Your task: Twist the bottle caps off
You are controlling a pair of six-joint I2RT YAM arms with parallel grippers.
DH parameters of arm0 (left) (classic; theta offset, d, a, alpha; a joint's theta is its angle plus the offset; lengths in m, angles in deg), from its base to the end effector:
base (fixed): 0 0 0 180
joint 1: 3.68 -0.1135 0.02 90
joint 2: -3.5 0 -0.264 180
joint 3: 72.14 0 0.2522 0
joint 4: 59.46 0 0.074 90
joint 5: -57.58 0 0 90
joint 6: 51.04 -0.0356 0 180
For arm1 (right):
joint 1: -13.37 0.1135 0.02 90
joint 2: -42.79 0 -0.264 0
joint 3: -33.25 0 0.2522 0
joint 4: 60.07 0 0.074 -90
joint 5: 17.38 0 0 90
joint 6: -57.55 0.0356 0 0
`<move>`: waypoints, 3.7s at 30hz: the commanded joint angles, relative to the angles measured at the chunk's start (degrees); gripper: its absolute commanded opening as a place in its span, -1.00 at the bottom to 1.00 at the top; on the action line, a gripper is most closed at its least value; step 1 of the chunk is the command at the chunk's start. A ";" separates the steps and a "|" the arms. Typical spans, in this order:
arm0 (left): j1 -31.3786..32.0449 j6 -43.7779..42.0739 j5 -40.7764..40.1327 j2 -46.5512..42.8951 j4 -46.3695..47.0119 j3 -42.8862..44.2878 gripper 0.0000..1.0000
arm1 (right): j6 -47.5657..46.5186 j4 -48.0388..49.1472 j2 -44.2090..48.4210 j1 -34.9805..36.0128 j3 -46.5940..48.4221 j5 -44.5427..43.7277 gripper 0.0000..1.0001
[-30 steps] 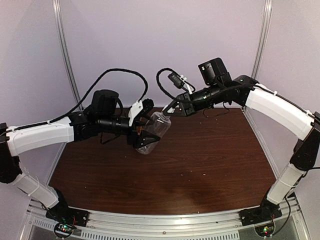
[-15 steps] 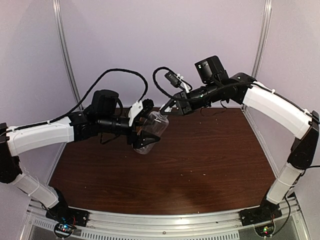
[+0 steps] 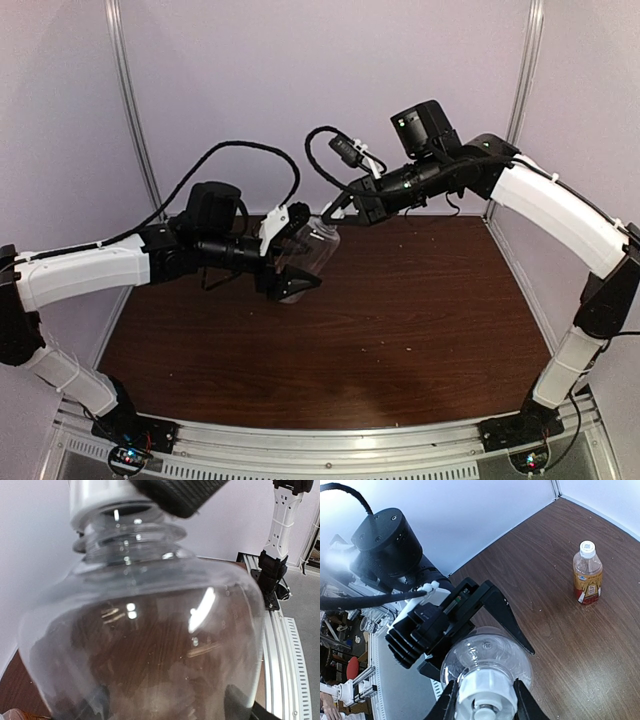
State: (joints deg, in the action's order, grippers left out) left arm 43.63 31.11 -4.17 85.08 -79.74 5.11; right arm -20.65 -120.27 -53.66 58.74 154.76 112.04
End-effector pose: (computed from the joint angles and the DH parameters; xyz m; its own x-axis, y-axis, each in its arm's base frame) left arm 0.2104 -0.2530 0.3117 -0.1514 0.3416 -0.9276 0.9690 0.2365 -0.0711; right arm 0.2376 0.2729 0.4242 -0.5828 -0.3655 -0.7257 -0.8125 0.2533 0.5250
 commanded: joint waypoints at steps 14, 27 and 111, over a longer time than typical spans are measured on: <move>-0.11 0.24 -0.38 0.55 1.56 1.64 0.80 | -0.53 0.34 -1.96 0.87 2.20 1.58 -1.00; -0.20 2.39 -1.31 -1.03 4.88 -0.99 0.10 | -1.38 2.22 0.87 0.62 1.24 -1.29 -0.46; -0.20 23.84 23.98 -4.85 42.20 -13.97 -0.28 | -19.51 18.42 7.17 2.08 -10.41 18.50 -1.00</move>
State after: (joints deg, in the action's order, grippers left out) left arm 43.74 56.85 18.49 82.79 -40.16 -9.54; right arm -38.53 -99.55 -48.39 61.95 145.01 127.29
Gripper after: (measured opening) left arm 0.578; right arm 0.306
